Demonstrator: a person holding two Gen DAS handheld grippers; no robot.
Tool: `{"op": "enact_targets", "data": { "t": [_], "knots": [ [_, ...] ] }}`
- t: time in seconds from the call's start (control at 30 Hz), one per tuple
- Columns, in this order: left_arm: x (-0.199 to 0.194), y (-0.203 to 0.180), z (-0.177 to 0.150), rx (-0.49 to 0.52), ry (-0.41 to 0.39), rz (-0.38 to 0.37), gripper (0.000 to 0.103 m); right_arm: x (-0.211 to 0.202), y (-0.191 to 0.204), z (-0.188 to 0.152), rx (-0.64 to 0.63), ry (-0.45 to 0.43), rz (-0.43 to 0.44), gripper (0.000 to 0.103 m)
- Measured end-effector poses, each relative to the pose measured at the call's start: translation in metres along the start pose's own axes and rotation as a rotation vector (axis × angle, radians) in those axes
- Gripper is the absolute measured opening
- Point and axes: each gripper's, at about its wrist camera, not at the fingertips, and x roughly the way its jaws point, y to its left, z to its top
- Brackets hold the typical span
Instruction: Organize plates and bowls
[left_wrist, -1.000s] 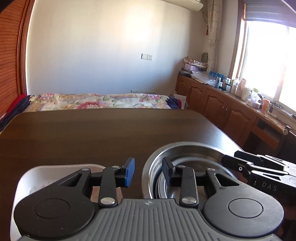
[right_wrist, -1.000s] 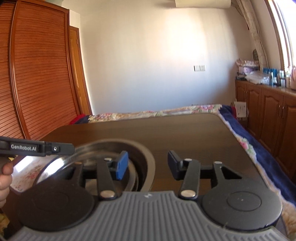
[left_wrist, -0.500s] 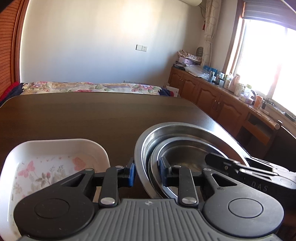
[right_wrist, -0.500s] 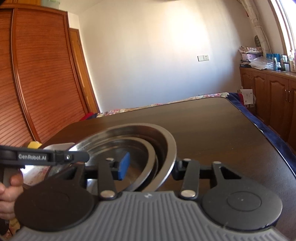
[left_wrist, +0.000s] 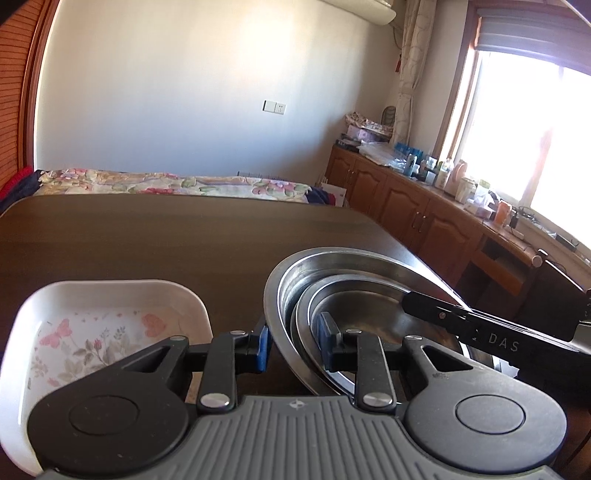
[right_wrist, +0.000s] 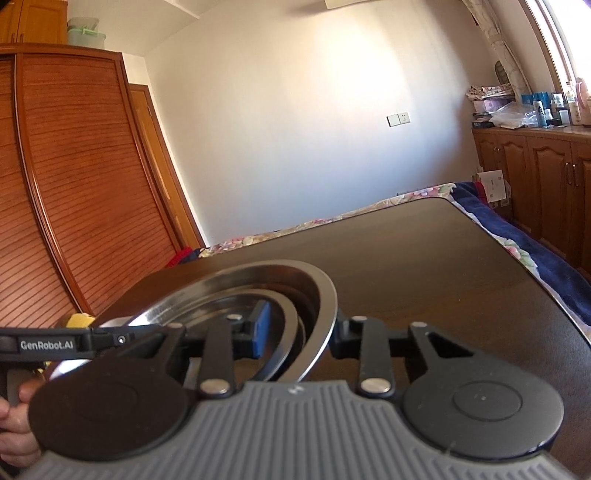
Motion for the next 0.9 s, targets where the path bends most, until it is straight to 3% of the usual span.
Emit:
{"op": "enact_targets", "data": {
  "t": [0.5, 0.9],
  "knots": [
    [-0.035, 0.013, 0.015, -0.027, -0.075, 0.025, 0.028, 0.007, 0.022, 0.011, -0.026, 0.005, 0.078, 0.034],
    [-0.069, 0.046, 0.02, -0.04, -0.103, 0.141, 0.028, 0.024, 0.062, 0.015, -0.072, 0.027, 0.181, 0.033]
  ]
}}
